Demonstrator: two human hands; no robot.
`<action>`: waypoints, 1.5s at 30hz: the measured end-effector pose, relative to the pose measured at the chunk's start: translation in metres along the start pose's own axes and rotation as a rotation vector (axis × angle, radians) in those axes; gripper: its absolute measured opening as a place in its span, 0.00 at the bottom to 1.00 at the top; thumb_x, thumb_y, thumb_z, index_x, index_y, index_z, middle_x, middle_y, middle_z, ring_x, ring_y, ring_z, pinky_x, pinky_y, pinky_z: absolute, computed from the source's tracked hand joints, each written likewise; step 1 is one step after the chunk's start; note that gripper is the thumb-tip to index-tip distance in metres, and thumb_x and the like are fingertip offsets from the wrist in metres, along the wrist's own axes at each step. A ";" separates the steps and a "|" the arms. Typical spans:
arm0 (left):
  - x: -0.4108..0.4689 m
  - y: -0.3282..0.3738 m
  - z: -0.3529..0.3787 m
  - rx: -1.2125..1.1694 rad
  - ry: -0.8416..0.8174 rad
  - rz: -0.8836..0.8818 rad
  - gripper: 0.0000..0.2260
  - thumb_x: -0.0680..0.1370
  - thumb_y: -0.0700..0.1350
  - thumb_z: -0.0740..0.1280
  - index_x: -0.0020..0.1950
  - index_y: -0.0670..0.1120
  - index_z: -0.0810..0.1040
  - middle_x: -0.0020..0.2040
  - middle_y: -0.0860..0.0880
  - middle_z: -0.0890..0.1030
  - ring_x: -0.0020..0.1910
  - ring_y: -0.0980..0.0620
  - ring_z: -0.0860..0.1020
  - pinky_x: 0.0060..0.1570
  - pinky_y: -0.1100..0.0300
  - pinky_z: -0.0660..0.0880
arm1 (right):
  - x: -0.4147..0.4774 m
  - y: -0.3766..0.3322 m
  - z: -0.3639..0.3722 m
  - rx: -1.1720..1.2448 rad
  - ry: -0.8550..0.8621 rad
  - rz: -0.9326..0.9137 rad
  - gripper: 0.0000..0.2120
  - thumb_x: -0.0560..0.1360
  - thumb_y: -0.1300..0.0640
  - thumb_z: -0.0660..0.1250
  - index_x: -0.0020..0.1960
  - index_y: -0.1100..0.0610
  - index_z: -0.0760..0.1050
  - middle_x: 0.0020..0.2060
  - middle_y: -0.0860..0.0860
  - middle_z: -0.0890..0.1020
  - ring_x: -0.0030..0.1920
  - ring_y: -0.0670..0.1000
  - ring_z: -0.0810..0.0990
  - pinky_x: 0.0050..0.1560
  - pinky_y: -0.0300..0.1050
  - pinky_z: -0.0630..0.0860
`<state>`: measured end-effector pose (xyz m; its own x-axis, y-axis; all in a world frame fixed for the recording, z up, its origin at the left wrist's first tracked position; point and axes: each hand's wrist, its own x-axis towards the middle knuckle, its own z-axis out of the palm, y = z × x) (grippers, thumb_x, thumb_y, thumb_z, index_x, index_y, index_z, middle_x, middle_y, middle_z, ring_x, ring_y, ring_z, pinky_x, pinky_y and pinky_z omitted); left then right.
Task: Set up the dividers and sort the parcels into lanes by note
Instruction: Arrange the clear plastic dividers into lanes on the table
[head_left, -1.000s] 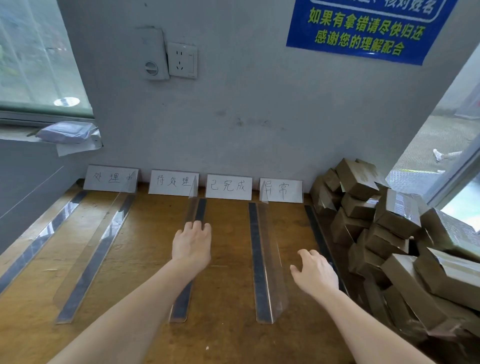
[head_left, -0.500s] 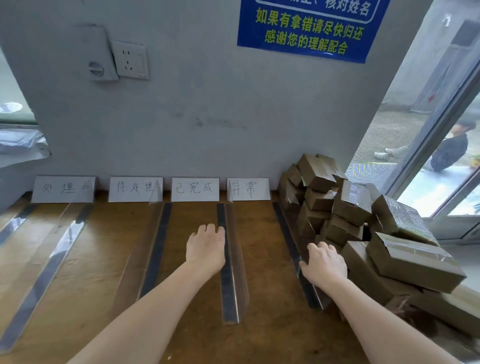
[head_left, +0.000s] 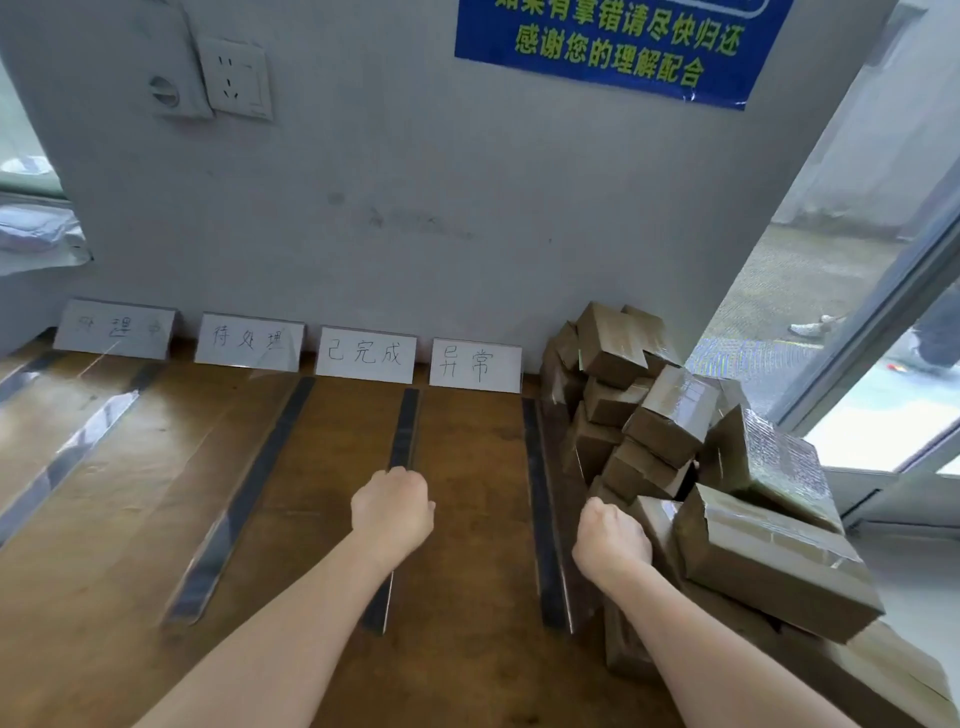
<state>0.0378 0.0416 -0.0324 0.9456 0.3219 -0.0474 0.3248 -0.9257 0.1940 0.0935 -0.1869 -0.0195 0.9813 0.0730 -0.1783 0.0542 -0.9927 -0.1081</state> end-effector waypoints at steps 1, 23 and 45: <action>-0.001 0.002 0.001 -0.001 -0.011 -0.014 0.12 0.81 0.52 0.62 0.56 0.47 0.79 0.45 0.52 0.76 0.42 0.54 0.75 0.38 0.62 0.71 | 0.001 0.002 0.001 0.005 -0.002 -0.004 0.13 0.78 0.59 0.67 0.62 0.55 0.73 0.54 0.52 0.80 0.53 0.52 0.81 0.46 0.43 0.77; 0.006 -0.008 -0.006 -0.142 -0.168 -0.128 0.14 0.80 0.37 0.59 0.36 0.50 0.69 0.35 0.55 0.71 0.31 0.56 0.69 0.29 0.65 0.64 | 0.010 0.003 0.013 0.149 0.004 -0.058 0.11 0.77 0.63 0.66 0.58 0.52 0.75 0.45 0.47 0.80 0.42 0.47 0.80 0.46 0.45 0.83; 0.010 -0.015 -0.009 -0.129 -0.164 -0.096 0.11 0.79 0.35 0.60 0.40 0.48 0.74 0.39 0.51 0.76 0.39 0.53 0.77 0.38 0.61 0.75 | 0.010 0.005 0.009 0.062 0.006 -0.009 0.14 0.79 0.64 0.61 0.62 0.52 0.73 0.49 0.51 0.81 0.42 0.50 0.78 0.41 0.43 0.77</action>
<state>0.0424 0.0606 -0.0268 0.9043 0.3610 -0.2279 0.4183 -0.8559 0.3041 0.1017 -0.1902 -0.0308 0.9818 0.0808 -0.1716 0.0512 -0.9841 -0.1704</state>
